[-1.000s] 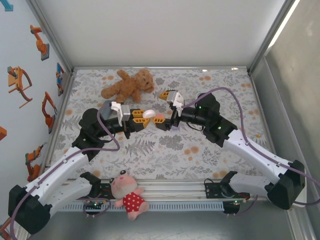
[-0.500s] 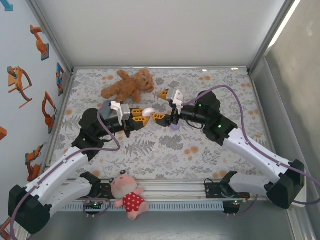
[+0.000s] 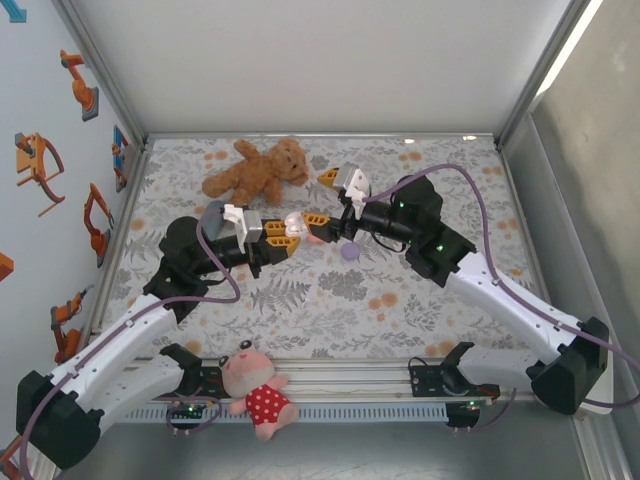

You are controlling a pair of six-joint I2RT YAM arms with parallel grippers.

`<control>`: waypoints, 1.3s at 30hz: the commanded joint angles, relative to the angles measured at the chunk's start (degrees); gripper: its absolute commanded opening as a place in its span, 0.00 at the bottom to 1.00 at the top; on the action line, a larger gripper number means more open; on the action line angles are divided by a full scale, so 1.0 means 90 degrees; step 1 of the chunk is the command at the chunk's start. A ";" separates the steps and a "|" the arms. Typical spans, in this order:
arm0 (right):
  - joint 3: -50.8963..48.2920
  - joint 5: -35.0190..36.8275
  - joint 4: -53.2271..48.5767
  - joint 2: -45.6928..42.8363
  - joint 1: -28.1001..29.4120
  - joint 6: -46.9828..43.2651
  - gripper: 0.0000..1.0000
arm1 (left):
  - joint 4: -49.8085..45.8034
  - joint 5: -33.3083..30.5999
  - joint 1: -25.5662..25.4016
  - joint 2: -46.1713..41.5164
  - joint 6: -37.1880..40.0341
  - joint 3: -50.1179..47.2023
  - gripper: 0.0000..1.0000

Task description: Insert the wireless bluetooth earbuds into the charging case

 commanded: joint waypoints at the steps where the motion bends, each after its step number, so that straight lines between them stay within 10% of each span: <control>1: 0.0206 0.0037 -0.0009 -0.0073 -0.0014 0.0142 0.76 | -0.0040 0.0051 -0.0041 -0.0110 0.0166 0.0026 0.00; 19: -0.0167 0.2195 -0.1576 -0.0538 -0.0071 0.1923 0.75 | -0.1680 -0.0886 -0.0040 -0.1214 0.0548 -0.0209 0.00; 39: 0.0031 0.0066 -0.2784 0.1680 0.0187 0.4810 0.61 | -0.2590 -0.1498 -0.0039 -0.2544 0.0787 -0.0237 0.00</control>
